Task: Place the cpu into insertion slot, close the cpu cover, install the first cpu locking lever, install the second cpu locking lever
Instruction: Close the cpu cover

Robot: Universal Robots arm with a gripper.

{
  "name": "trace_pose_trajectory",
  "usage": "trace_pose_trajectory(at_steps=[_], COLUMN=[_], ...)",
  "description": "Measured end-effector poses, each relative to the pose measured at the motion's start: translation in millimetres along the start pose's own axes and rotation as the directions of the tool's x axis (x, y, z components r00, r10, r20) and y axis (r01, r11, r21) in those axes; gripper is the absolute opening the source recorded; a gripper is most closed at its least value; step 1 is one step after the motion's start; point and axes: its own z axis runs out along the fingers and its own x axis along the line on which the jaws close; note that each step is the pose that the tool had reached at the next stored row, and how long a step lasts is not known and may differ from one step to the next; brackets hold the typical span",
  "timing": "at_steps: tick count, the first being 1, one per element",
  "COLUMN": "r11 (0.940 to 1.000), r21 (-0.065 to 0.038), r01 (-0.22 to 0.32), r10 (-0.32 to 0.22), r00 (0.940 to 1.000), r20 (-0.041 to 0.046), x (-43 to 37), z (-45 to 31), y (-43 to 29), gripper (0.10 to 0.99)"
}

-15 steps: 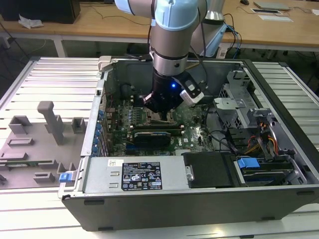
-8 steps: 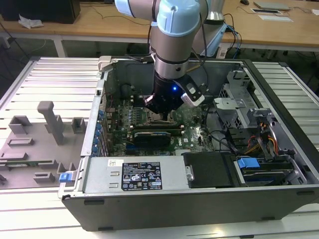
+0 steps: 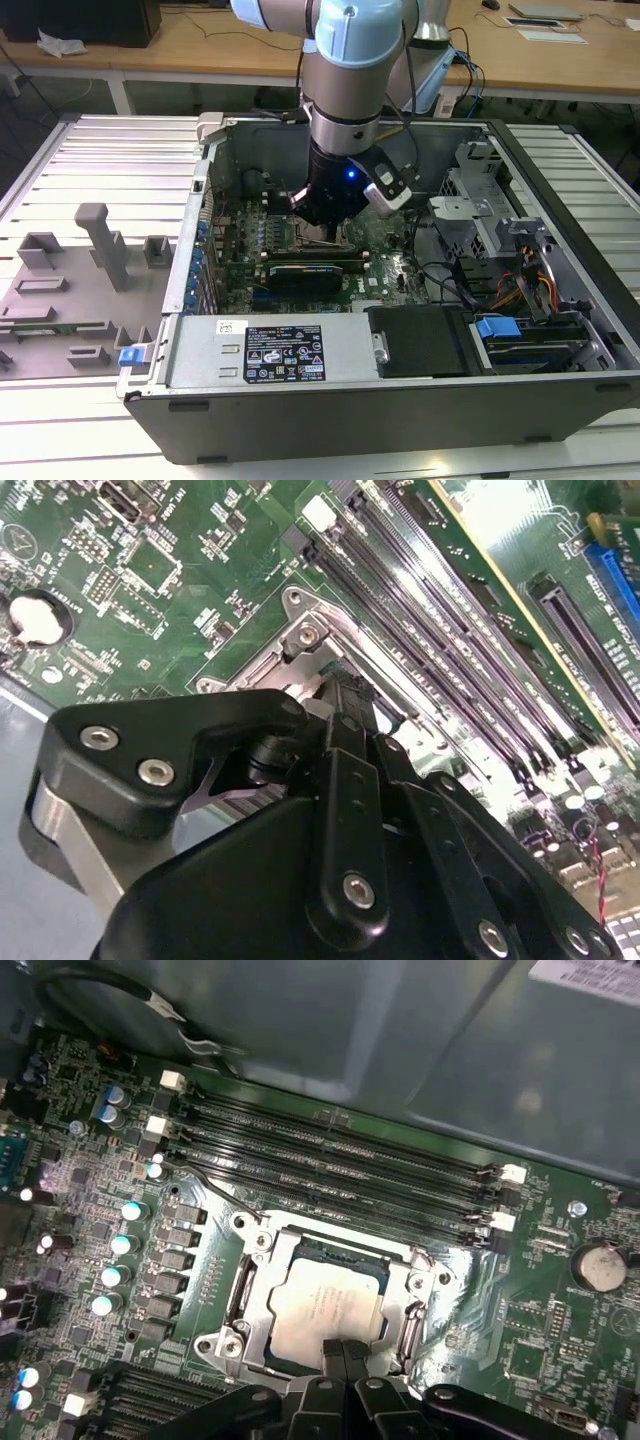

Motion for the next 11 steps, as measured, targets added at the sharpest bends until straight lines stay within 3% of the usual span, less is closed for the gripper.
trace_pose_trajectory(at_steps=[5, 7, 11], r11=[1.0, 0.9998, 0.9997], r21=[0.007, 0.017, 0.019], r01=[-0.002, -0.008, -0.014], r10=[0.002, 0.009, 0.015], r00=[1.0, 1.0, 0.9999], r20=[-0.0018, -0.0038, -0.0037], x=[-0.3, -0.3, -0.1], z=[-9.4, -9.5, -9.3], y=[0.9, 0.9, 1.6], gripper=[0.106, 0.106, 0.106])
